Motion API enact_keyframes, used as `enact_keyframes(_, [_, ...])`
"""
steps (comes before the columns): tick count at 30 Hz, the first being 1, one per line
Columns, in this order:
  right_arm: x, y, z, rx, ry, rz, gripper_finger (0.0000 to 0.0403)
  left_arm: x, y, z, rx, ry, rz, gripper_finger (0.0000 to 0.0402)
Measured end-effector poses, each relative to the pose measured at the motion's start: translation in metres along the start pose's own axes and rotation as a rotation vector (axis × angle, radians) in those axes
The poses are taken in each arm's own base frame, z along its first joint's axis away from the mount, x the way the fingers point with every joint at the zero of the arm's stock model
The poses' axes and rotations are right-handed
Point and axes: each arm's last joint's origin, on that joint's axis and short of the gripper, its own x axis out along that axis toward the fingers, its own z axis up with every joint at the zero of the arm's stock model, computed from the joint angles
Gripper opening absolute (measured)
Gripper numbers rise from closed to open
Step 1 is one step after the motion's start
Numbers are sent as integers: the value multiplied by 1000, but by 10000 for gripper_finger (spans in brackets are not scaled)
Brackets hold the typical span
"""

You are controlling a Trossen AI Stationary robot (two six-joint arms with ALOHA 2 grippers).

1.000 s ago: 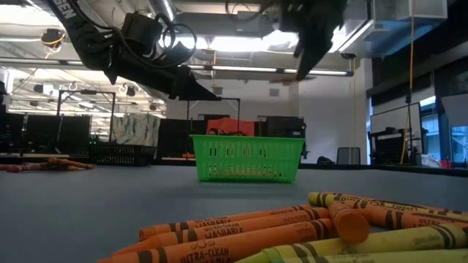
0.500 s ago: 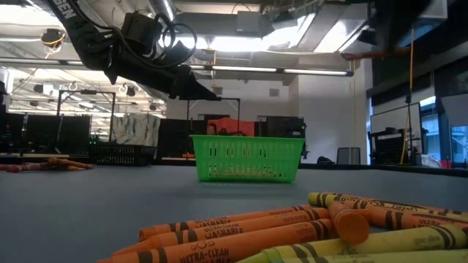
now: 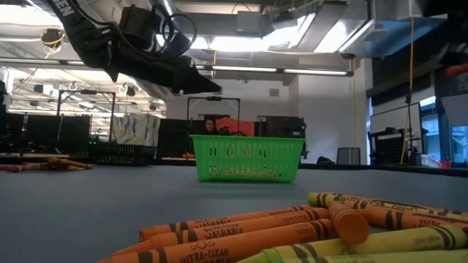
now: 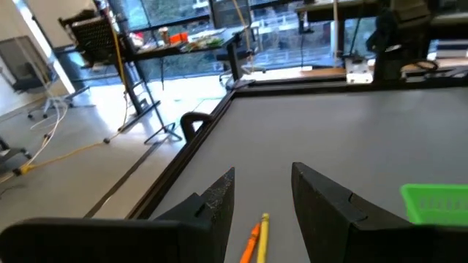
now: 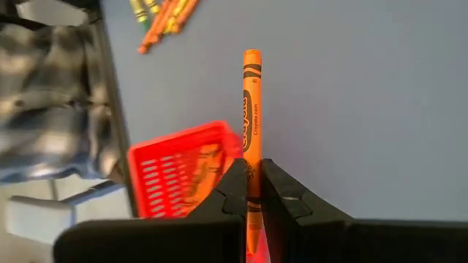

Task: Sort crayons
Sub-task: Put the orange crayon into the red bin

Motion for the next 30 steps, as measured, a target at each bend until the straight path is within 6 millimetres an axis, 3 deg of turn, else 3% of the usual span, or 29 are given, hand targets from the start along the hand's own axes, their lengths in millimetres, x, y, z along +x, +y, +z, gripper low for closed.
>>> enact_keyframes(9, [24,23,-41,57,-18,108,16,0,-18,4,-62,-13,-57,120])
enact_keyframes(18, [50,18,-83,218,-18,146,23,-1,-29,6,-93,-16,-91,120])
enact_keyframes(26, [48,15,-86,248,-49,153,112,-1,-29,6,-93,-14,-78,120])
enact_keyframes(30, [42,11,-76,231,-98,166,151,-1,-29,6,-93,-13,-72,120])
